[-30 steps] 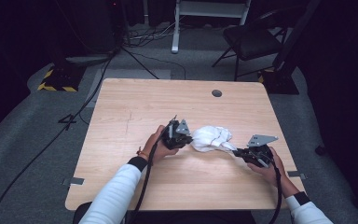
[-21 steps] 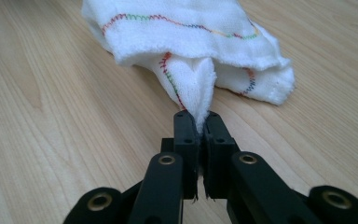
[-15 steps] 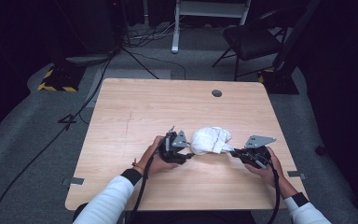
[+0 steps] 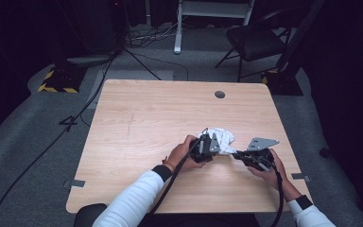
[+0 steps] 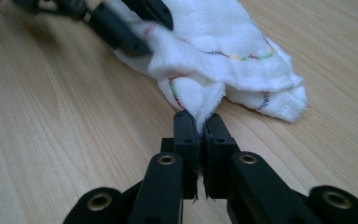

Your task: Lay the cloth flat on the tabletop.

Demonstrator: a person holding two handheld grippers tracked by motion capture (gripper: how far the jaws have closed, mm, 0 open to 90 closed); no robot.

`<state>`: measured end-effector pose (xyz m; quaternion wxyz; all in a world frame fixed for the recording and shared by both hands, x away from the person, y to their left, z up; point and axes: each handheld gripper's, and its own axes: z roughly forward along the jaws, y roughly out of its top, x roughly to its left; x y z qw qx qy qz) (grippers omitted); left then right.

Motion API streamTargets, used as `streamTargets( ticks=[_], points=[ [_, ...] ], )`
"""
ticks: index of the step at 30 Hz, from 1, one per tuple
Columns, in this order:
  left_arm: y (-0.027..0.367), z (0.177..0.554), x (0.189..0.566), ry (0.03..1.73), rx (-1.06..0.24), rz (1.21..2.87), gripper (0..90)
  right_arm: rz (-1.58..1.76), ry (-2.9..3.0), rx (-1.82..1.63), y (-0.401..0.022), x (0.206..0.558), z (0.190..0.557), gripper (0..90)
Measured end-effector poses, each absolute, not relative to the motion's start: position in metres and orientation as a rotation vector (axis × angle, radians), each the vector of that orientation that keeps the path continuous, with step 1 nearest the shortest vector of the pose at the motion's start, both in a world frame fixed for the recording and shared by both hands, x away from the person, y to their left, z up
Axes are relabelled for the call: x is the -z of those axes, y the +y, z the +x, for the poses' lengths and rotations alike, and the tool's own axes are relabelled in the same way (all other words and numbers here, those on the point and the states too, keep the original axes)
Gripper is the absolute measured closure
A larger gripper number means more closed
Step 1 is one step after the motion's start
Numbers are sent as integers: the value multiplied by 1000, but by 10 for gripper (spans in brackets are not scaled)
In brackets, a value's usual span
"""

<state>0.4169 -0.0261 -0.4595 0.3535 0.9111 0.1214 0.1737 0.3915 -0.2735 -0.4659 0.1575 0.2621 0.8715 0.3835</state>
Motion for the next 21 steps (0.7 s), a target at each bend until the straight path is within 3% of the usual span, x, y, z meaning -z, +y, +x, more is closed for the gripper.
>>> streamTargets(
  ticks=[10,21],
  points=[
    [51,414,426,385,-437,2229,829,770,2395,-1165,-283,442,389,862],
    [124,393,434,493,-350,2216,832,774,2299,-1211,-281,407,391,864]
  ],
)
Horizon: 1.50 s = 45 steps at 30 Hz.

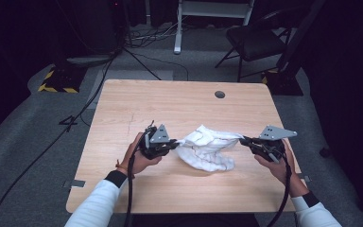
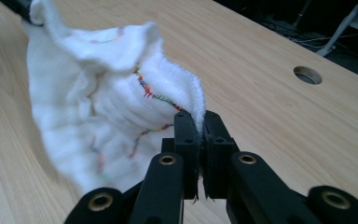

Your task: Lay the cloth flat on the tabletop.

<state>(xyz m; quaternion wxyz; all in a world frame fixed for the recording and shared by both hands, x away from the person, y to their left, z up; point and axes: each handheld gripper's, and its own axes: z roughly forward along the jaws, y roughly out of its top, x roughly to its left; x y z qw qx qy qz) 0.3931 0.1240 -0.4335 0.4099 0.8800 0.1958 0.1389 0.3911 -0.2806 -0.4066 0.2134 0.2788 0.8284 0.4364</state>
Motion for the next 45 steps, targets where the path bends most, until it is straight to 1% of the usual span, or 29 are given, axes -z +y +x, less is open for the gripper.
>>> streamTargets(
  ticks=[4,7,9,11,13,14,15,18,19,21,24,28,31,32,34,36,37,38,40,41,43,45],
  points=[
    [142,391,444,556,-315,2229,831,794,2296,-1183,-273,401,400,864],
    [149,392,453,584,-306,2251,825,828,2308,-1147,-263,404,414,864],
    [151,394,459,600,-295,2270,798,852,2310,-1095,-257,409,425,864],
    [155,396,465,628,-275,2258,742,878,2324,-1061,-252,418,437,863],
    [156,397,468,629,-278,2264,728,892,2329,-1029,-248,428,450,859],
    [155,397,468,633,-297,2267,695,905,2327,-1013,-246,433,456,846],
    [153,397,468,644,-308,2266,634,916,2319,-1002,-245,437,462,811],
    [142,397,463,643,-362,2275,467,958,2289,-932,-243,450,478,744],
    [136,396,459,632,-385,2277,397,990,2289,-934,-244,453,483,700],
    [126,396,449,595,-400,2243,323,1023,2291,-899,-244,458,486,595],
    [108,401,437,557,-374,2198,289,1006,2323,-947,-246,460,481,544],
    [77,410,431,486,-350,2223,279,935,2366,-1002,-245,459,466,500],
    [54,417,436,459,-375,2299,291,860,2405,-1042,-240,460,454,508],
    [49,420,439,451,-369,2325,326,834,2435,-1046,-237,462,451,509],
    [43,426,447,448,-351,2358,415,781,2481,-1059,-232,465,443,517],
    [43,434,454,432,-326,2409,541,739,2537,-1072,-228,469,436,517],
    [43,437,458,428,-323,2433,581,727,2556,-1060,-225,471,434,516],
    [44,439,461,433,-316,2443,641,712,2569,-1052,-224,473,432,516],
    [50,443,463,437,-312,2413,755,704,2597,-1023,-221,479,430,516],
    [54,445,462,449,-307,2391,796,702,2603,-1003,-219,481,431,516],
    [63,448,460,487,-317,2338,832,720,2610,-981,-219,486,433,517],
    [74,450,456,529,-325,2297,840,750,2612,-982,-220,488,436,517]
  ],
)
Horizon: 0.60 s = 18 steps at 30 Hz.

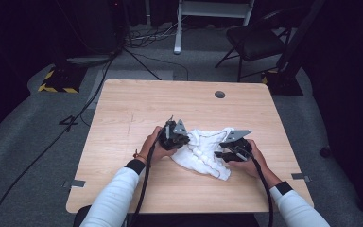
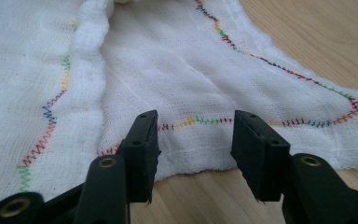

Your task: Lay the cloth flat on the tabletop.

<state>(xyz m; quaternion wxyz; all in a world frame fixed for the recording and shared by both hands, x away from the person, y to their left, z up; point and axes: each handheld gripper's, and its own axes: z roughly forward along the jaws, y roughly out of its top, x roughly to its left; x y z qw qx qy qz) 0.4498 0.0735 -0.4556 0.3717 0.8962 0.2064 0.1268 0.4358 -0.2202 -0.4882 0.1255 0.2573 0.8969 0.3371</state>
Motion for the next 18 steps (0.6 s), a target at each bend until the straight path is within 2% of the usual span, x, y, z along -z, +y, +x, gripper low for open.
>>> streamTargets(
  ticks=[6,12,15,18],
  points=[
    [105,461,448,663,-398,2226,842,795,2599,-975,-225,488,440,517],
    [132,476,467,810,-444,2278,838,849,2574,-940,-232,487,442,519],
    [140,484,475,887,-453,2300,798,875,2567,-933,-235,487,444,515],
    [149,491,480,1002,-432,2261,675,886,2562,-929,-239,487,445,509]
  ],
)
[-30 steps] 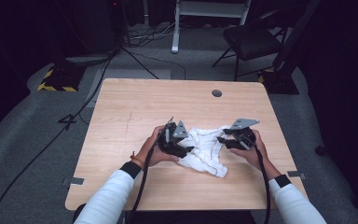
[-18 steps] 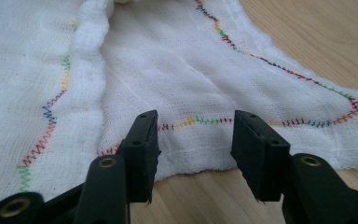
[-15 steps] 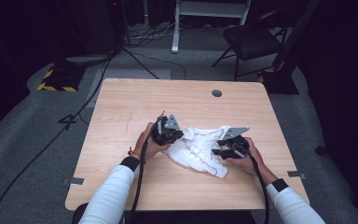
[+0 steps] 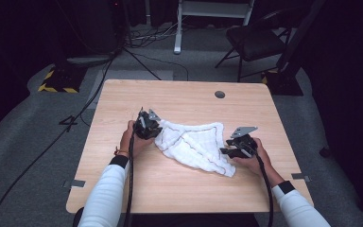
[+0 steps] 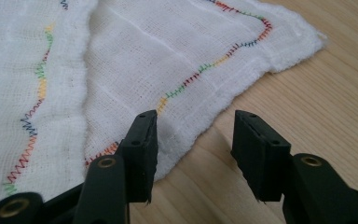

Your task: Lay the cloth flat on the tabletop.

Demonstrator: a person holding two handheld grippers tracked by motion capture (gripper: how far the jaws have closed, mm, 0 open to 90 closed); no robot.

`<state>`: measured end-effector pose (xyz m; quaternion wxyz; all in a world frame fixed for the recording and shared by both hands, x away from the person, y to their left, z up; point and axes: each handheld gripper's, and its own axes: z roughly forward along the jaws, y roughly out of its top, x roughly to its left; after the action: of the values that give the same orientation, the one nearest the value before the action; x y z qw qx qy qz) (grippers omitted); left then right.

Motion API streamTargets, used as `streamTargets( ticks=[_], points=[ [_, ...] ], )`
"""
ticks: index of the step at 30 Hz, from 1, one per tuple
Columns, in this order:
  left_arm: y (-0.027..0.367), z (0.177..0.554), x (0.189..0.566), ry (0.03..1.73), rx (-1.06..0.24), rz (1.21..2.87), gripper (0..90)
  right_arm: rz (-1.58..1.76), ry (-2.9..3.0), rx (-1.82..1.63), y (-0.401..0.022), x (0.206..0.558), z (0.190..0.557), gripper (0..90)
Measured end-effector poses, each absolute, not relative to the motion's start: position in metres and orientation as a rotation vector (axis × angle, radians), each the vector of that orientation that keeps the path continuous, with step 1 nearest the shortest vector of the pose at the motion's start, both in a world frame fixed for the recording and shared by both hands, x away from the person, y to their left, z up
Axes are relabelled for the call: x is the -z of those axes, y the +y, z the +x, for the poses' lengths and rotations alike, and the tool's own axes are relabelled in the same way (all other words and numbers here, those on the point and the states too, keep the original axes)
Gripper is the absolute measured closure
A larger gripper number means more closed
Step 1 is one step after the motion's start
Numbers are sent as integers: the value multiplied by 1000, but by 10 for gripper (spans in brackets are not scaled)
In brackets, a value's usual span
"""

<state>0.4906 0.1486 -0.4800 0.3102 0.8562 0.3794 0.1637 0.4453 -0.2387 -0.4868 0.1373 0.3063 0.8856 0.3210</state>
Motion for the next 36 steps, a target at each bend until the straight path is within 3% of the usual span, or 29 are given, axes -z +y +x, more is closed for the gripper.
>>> streamTargets(
  ticks=[3,4,7,11,16,21,23,28,36],
  points=[
    [152,492,478,1054,-426,2209,523,901,2553,-915,-242,486,446,505],
    [152,491,475,1038,-412,2190,440,911,2551,-912,-243,486,446,499],
    [138,483,463,920,-359,2150,342,912,2550,-897,-243,485,447,474],
    [108,474,457,759,-281,2203,278,895,2510,-915,-245,480,449,470],
    [81,475,469,725,-236,2288,270,951,2425,-1017,-249,469,465,456],
    [81,484,479,758,-207,2321,420,990,2406,-1019,-243,474,490,442],
    [84,484,480,732,-188,2343,555,995,2408,-1003,-239,478,496,445],
    [88,479,476,658,-189,2365,765,970,2453,-965,-232,482,493,434],
    [99,458,456,572,-206,2336,848,862,2568,-1023,-249,475,448,437]
  ],
)
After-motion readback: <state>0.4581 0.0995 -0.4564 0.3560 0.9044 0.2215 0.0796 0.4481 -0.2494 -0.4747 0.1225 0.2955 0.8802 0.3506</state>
